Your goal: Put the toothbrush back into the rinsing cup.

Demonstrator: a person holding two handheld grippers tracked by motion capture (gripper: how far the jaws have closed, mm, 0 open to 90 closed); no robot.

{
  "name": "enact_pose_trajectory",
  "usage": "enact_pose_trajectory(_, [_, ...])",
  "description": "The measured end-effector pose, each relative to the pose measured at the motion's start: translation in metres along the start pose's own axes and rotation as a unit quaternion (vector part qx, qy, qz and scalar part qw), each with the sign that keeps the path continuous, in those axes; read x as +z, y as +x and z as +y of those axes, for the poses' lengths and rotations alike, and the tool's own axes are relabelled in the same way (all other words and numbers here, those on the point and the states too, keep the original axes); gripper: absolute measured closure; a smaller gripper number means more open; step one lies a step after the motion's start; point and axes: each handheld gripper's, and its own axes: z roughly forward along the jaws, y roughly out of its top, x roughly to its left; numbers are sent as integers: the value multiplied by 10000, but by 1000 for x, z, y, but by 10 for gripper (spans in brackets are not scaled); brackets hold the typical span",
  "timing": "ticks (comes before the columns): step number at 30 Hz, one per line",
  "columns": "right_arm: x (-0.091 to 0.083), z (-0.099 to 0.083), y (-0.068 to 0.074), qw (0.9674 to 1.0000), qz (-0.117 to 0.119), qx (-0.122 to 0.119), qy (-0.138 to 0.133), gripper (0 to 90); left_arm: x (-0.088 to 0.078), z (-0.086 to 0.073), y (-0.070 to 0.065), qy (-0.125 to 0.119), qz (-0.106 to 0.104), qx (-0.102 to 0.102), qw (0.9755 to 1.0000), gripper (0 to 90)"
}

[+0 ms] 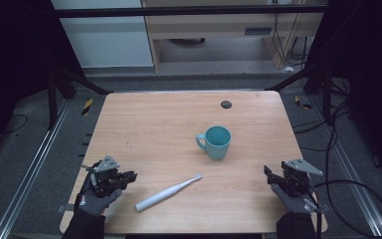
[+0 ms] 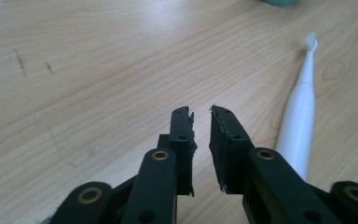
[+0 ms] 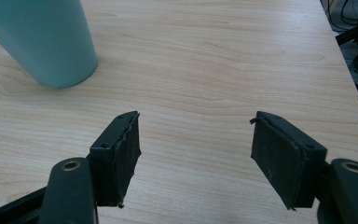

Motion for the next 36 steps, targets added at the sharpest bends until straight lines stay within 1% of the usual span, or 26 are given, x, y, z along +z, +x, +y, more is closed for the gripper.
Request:
enact_pose_trajectory(2, [1, 0, 1, 10000, 5, -8, 29, 328, 1, 0, -1, 41, -14, -11, 10000, 844])
enact_pose_trajectory(3, [2, 0, 2, 10000, 9, -53, 55, 328, 3, -2, -4, 161, -59, -2, 9999, 861])
enact_pose_trajectory(6, [2, 0, 3, 9999, 30, -69, 79, 330, 6, -5, -10, 329, -117, 53, 9994, 889])
enact_pose_trajectory(8, [2, 0, 4, 9999, 42, -81, 90, 330, 8, -7, -14, 422, -157, 131, 9989, 892])
enact_pose_trajectory(9, [2, 0, 5, 9999, 54, -72, 109, 329, 8, -7, -14, 422, -157, 131, 9989, 892])
enact_pose_trajectory(10, [3, 0, 5, 9999, 38, -93, 109, 329, 10, -9, -17, 518, -192, 184, 9983, 893])
enact_pose_trajectory(12, [3, -1, 5, 9999, 37, -108, 129, 329, 13, -12, -21, 605, -248, 183, 9977, 894])
enact_pose_trajectory(13, [3, -1, 5, 9999, 37, -108, 129, 329, 13, -12, -21, 605, -248, 183, 9977, 894])
enact_pose_trajectory(14, [4, -1, 5, 9998, 27, -121, 145, 329, 14, -14, -24, 660, -299, 214, 9971, 894])
enact_pose_trajectory(15, [4, -1, 5, 9998, 25, -126, 144, 328, 14, -14, -24, 660, -299, 214, 9971, 894])
enact_pose_trajectory(16, [4, -1, 5, 9998, 21, -120, 154, 329, 15, -15, -26, 706, -339, 247, 9966, 894])
enact_pose_trajectory(21, [4, -1, 4, 9998, 17, -107, 164, 328, 18, -16, -28, 746, -368, 249, 9962, 895])
enact_pose_trajectory(28, [4, -1, 4, 9998, 13, -115, 166, 327, 19, -18, -31, 849, -436, 275, 9951, 895])
enact_pose_trajectory(32, [4, -1, 4, 9998, 19, -85, 182, 326, 19, -19, -32, 864, -483, 285, 9947, 895])
enact_pose_trajectory(36, [5, -1, 4, 9998, 9, -115, 182, 324, 20, -20, -35, 875, -501, 297, 9945, 895])
